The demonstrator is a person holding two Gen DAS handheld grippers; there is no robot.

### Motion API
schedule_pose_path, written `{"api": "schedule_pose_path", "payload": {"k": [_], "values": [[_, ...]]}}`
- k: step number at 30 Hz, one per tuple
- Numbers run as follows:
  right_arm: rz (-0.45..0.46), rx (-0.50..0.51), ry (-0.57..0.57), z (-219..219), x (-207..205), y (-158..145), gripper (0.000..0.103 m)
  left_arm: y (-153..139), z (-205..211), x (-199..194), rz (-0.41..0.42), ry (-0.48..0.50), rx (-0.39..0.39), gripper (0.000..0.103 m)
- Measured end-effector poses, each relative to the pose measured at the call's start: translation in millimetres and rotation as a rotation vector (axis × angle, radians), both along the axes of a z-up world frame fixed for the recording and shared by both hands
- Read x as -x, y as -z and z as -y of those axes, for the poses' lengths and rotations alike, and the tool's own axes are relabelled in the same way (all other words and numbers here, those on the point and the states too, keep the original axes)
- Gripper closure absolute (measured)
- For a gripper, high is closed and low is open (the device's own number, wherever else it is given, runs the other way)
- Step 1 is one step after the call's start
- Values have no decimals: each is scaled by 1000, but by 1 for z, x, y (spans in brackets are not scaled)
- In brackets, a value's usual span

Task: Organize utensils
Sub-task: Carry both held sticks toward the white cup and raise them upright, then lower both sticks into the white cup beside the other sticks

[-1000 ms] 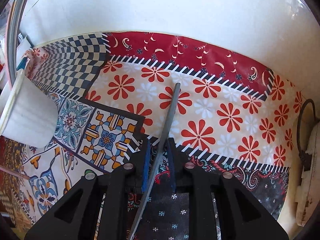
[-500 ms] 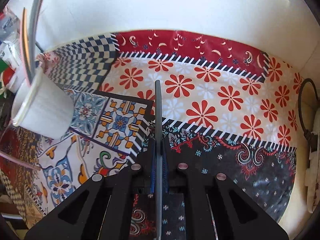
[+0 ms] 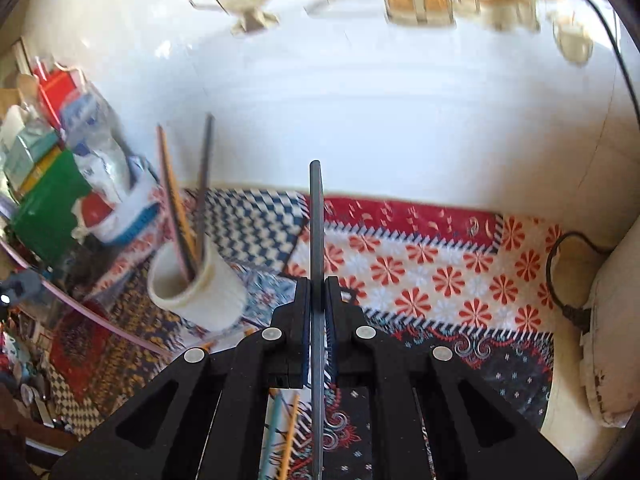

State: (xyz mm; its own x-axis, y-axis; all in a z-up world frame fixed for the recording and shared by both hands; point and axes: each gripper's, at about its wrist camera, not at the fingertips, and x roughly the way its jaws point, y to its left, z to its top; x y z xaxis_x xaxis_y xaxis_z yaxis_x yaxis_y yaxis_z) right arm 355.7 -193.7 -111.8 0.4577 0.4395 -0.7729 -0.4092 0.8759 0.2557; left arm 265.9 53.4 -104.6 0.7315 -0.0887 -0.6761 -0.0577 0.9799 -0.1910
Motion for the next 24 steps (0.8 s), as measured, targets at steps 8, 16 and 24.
{"api": "schedule_pose_path", "payload": {"k": [8,16,24], "values": [[151,-94,-10,-42,-7,-41,97,-25,-7,-1,67,-19,-27,100],[218,-177,-31,-90,-17,-52,97,-39,-20,-10,111,-46,-43,100],[300,-208,-62,-142,-32,-50,97,-32,-34,-27,91,-66,-21,100]]}}
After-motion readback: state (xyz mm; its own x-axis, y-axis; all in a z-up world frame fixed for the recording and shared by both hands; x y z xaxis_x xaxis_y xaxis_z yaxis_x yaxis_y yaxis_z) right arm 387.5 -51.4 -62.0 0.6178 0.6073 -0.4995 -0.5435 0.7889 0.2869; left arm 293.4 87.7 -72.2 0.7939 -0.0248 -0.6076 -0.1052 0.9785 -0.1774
